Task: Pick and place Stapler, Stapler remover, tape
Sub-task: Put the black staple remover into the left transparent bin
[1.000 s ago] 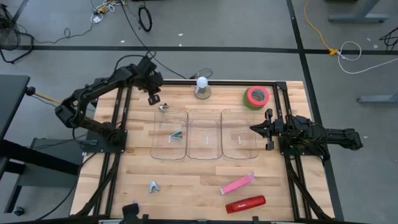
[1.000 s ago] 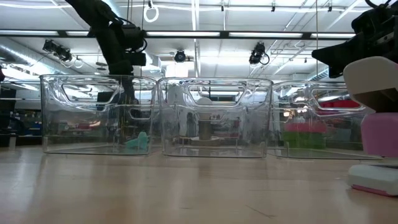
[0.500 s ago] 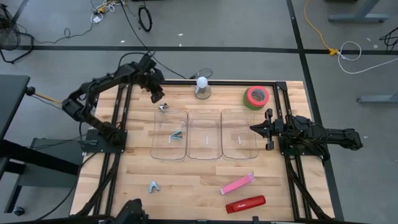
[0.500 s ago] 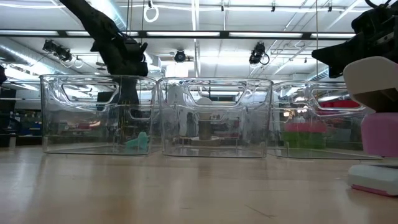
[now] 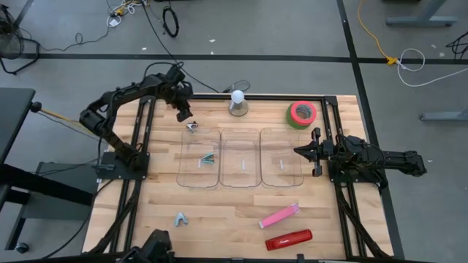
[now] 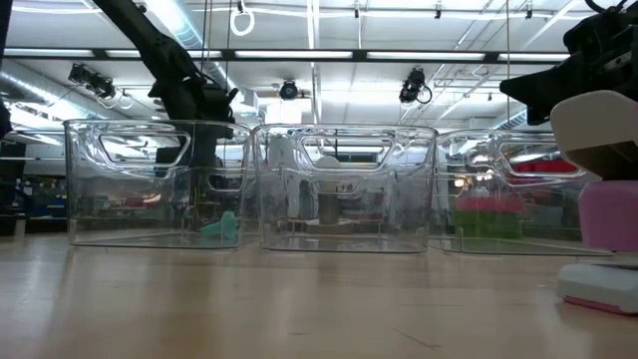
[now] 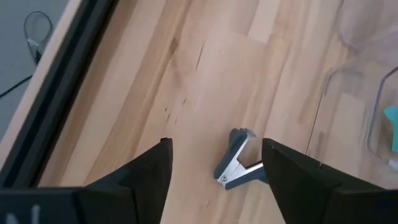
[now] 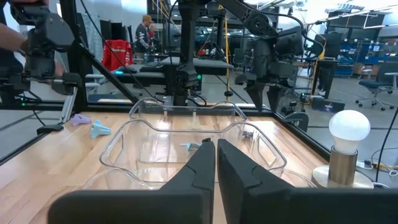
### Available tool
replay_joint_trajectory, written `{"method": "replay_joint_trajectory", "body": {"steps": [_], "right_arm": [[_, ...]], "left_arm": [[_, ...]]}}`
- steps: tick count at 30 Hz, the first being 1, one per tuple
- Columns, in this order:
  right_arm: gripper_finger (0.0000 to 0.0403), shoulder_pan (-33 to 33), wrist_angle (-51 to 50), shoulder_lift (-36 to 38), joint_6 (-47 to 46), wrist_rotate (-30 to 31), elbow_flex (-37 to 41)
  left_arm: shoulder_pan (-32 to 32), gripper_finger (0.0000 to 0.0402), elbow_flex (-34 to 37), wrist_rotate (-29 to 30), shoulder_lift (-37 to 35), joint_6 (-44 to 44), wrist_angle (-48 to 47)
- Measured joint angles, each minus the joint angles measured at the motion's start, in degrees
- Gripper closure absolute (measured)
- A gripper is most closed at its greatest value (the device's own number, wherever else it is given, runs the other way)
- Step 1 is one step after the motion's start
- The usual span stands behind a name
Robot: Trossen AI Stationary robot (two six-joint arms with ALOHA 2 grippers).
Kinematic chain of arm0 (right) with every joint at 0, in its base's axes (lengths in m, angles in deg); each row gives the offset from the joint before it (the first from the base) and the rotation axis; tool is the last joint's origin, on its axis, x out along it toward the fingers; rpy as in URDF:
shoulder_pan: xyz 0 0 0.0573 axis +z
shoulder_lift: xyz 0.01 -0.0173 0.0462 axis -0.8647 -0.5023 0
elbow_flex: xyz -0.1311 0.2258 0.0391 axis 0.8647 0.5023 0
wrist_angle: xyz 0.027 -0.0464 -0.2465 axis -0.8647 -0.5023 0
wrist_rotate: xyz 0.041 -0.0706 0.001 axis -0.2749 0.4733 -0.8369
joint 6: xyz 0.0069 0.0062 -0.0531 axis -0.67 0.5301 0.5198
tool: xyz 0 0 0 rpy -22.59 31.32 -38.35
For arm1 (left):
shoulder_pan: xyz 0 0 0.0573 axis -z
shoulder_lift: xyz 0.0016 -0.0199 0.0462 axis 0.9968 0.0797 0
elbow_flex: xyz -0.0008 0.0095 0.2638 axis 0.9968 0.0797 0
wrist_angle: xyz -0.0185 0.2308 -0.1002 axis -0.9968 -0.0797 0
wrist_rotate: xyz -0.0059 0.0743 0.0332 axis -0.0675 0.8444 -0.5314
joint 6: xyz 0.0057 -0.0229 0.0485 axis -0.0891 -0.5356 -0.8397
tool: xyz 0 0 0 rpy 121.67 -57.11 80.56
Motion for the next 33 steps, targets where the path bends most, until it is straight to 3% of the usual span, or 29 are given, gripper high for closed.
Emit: {"method": "replay_joint_trajectory", "body": {"steps": [10,18,26,33], "right_arm": [[0.0381,0.02,0.0,0.0,0.01,-0.02,0.0],[0.0381,0.02,0.0,0.0,-0.01,0.0,0.02],[0.0381,0.01,0.0,0.0,-0.01,-0.01,0.01],[0.0381,0.02,0.0,0.0,-0.01,0.0,0.0]], "left_arm": [[-0.02,0.0189,0.0,0.15,1.97,-10.52,-0.48],[-0.02,0.0197,0.02,6.76,2.03,-10.88,0.89],[0.02,0.0198,1.03,0.11,2.03,-22.28,-4.87],[0.32,0.0198,2.96,-1.22,2.0,-24.47,-3.83]]}}
